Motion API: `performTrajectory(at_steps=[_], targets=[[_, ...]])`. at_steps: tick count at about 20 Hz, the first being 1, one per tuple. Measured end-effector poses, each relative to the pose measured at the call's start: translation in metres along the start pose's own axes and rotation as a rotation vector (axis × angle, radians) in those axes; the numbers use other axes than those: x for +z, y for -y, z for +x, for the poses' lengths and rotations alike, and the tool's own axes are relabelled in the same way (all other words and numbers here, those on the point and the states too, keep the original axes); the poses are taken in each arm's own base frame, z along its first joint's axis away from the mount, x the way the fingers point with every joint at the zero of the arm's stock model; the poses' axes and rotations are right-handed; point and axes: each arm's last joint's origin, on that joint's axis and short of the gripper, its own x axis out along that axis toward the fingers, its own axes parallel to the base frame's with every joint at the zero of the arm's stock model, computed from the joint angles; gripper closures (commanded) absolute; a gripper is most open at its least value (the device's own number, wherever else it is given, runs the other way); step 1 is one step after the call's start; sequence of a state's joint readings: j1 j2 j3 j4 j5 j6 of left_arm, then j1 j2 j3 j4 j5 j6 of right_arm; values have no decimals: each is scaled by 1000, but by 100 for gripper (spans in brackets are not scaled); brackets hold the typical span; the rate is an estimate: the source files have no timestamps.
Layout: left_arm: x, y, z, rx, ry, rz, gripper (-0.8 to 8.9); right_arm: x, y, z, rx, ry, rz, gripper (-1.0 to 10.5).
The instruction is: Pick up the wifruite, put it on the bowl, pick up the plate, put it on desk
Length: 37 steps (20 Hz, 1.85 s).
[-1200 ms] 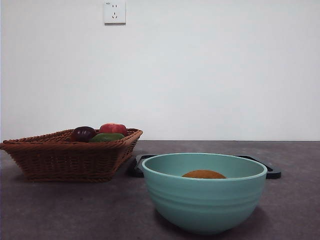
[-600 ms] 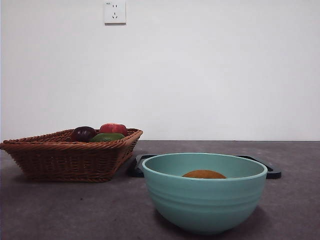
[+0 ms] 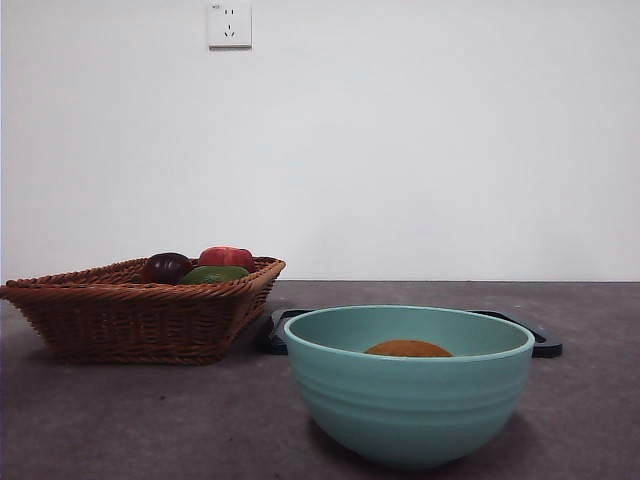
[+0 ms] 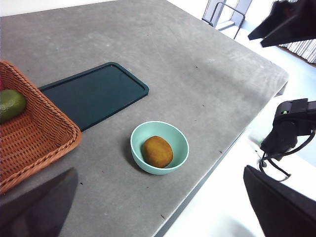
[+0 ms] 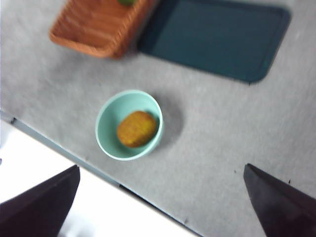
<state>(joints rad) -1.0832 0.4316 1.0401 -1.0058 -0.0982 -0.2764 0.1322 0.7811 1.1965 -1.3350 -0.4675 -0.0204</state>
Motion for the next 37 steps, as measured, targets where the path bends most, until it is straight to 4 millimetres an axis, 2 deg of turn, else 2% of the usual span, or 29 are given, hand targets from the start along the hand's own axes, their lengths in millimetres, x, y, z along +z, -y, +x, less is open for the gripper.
performTrajectory(at_steps=[6, 10, 16, 22, 26, 31, 37], targets=[[0, 0, 0, 0, 0, 0, 251, 33, 13, 50, 5, -185, -6, 313], [0, 0, 0, 0, 0, 0, 251, 48, 14, 98, -32, -361, -62, 313], [0, 0, 0, 0, 0, -2, 251, 58, 5, 162, -19, -504, -145, 313], [0, 0, 0, 0, 0, -2, 251, 56, 11, 212, -21, -625, -137, 313], [0, 0, 0, 0, 0, -2, 251, 53, 11, 235, -17, -669, -144, 313], [0, 0, 0, 0, 0, -2, 252, 48, 9, 251, -13, -705, -157, 321], [0, 0, 0, 0, 0, -2, 251, 42, 8, 272, -12, -751, -163, 544]])
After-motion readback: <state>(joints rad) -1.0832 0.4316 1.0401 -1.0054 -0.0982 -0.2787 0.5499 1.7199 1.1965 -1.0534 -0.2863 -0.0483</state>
